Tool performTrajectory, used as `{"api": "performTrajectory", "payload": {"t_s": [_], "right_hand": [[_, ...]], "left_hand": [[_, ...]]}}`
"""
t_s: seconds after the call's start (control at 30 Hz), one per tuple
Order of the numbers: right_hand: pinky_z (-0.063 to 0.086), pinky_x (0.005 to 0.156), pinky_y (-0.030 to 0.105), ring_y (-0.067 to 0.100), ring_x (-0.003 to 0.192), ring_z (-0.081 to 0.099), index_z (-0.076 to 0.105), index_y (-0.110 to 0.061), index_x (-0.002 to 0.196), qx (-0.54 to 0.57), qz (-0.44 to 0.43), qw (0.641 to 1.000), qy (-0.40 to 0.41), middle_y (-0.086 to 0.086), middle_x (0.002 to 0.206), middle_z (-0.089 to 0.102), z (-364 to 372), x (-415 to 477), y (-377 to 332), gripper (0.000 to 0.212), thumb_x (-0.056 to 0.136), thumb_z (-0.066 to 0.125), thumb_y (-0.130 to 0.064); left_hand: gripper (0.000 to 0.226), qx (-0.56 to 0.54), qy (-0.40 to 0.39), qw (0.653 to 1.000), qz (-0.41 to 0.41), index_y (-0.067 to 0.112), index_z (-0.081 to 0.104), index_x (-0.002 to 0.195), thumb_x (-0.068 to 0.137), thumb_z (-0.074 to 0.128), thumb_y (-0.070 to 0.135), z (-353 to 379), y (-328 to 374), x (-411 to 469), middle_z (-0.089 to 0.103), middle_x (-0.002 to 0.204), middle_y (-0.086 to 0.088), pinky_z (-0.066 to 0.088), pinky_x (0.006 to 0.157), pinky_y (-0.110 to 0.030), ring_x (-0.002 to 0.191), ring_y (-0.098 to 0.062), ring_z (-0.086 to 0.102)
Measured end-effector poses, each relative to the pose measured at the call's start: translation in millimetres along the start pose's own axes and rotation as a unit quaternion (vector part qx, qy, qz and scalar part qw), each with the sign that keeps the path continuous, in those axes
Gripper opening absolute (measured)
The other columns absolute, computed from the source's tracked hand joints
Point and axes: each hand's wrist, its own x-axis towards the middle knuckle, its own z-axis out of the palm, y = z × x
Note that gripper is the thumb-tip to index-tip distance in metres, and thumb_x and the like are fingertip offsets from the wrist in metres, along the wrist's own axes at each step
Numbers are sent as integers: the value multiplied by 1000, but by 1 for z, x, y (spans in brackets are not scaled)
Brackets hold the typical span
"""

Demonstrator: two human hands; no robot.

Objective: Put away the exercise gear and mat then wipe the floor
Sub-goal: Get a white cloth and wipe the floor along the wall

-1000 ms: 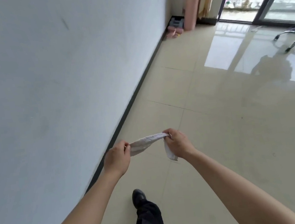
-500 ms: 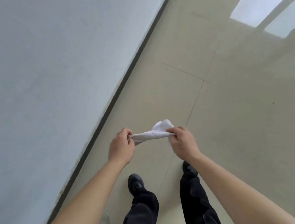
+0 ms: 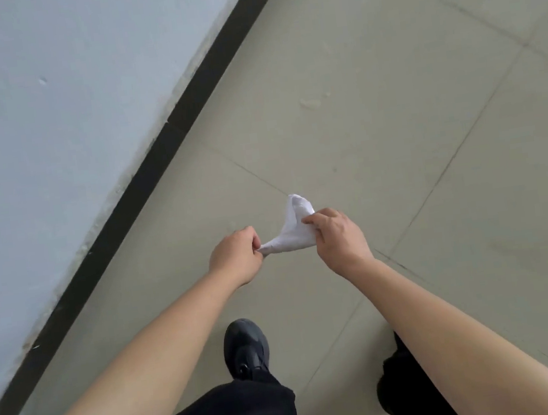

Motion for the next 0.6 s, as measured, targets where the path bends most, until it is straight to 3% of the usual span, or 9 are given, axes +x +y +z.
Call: {"api": "performTrajectory", "payload": {"t_s": [0.13, 0.23, 0.3, 0.37, 0.43, 0.5, 0.6], "right_hand": [[50, 77, 39, 27, 119, 50, 49, -23, 142, -41, -101, 994, -31, 0, 136, 49, 88, 47, 11, 60, 87, 45, 3], [49, 98, 49, 36, 138, 39, 51, -14, 140, -97, -216, 971, -40, 12, 148, 44, 151, 71, 7, 53, 90, 39, -4], [35, 112, 57, 40, 146, 30, 50, -10, 143, -160, -311, 936, -36, 17, 154, 39, 195, 81, 8, 57, 88, 35, -10], [22, 119, 54, 37, 149, 24, 43, -12, 149, -211, -392, 895, -38, 13, 159, 33, 226, 89, 4, 60, 89, 35, -15], [19, 121, 51, 36, 149, 23, 42, -15, 149, -247, -463, 850, -38, 11, 159, 33, 237, 102, -4, 56, 94, 34, -20], [26, 117, 53, 38, 145, 32, 50, -16, 144, -276, -490, 825, -46, 13, 154, 41, 231, 126, -20, 53, 93, 35, -19], [27, 114, 55, 43, 143, 33, 50, -14, 144, -263, -421, 868, -9, 18, 154, 39, 197, 165, -47, 57, 88, 42, -9]], "left_hand": [[16, 35, -3, 999, 15, 20, 59, 94, 87, 52, 8, 51, -62, 51, 63, 106, -5, 45, 77, -33, 101, -30, 58], [19, 47, 45, 998, 21, 19, 61, 93, 85, 51, 5, 67, -115, 83, 62, 106, -6, 48, 81, -35, 103, -30, 58], [11, 55, 95, 994, 23, 18, 62, 91, 85, 57, 11, 70, -147, 96, 62, 103, -7, 48, 81, -36, 103, -30, 57], [7, 61, 159, 985, 17, 17, 61, 88, 82, 63, 20, 76, -175, 104, 60, 98, -8, 48, 77, -37, 100, -31, 56], [14, 63, 209, 976, -2, 17, 60, 86, 80, 63, 30, 80, -195, 107, 58, 95, -8, 48, 76, -38, 98, -31, 56], [16, 74, 207, 975, -24, 17, 60, 88, 84, 60, 33, 76, -207, 107, 57, 100, -9, 48, 80, -39, 103, -31, 54], [17, 96, 182, 975, -78, 16, 63, 99, 91, 54, 27, 63, -218, 102, 54, 111, -11, 47, 86, -41, 111, -32, 52]]}}
